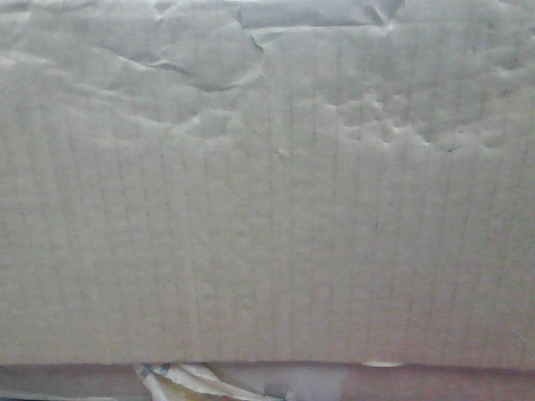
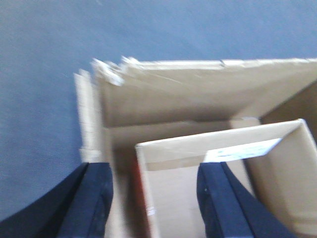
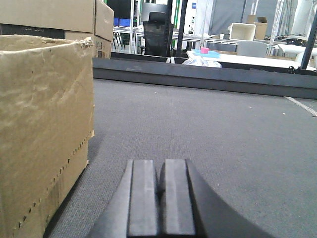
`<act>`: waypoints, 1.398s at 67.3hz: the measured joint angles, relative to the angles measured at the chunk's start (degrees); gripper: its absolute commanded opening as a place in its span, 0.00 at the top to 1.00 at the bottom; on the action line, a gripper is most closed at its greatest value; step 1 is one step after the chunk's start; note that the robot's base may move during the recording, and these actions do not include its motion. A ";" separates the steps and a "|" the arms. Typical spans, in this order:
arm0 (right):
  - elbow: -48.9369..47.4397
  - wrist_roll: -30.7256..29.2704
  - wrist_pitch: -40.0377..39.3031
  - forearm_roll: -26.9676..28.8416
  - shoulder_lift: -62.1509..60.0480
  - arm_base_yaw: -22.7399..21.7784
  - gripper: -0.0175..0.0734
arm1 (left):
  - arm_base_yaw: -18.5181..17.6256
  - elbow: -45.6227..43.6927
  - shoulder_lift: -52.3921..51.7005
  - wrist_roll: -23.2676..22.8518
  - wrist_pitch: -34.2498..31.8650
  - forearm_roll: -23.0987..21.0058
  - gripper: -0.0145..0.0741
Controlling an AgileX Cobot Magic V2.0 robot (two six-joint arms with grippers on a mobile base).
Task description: Stack two boxes on right shelf middle
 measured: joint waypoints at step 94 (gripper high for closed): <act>0.00 0.00 0.00 0.00 0.00 0.00 0.99 | 5.65 24.33 -1.71 2.68 0.22 -8.66 0.50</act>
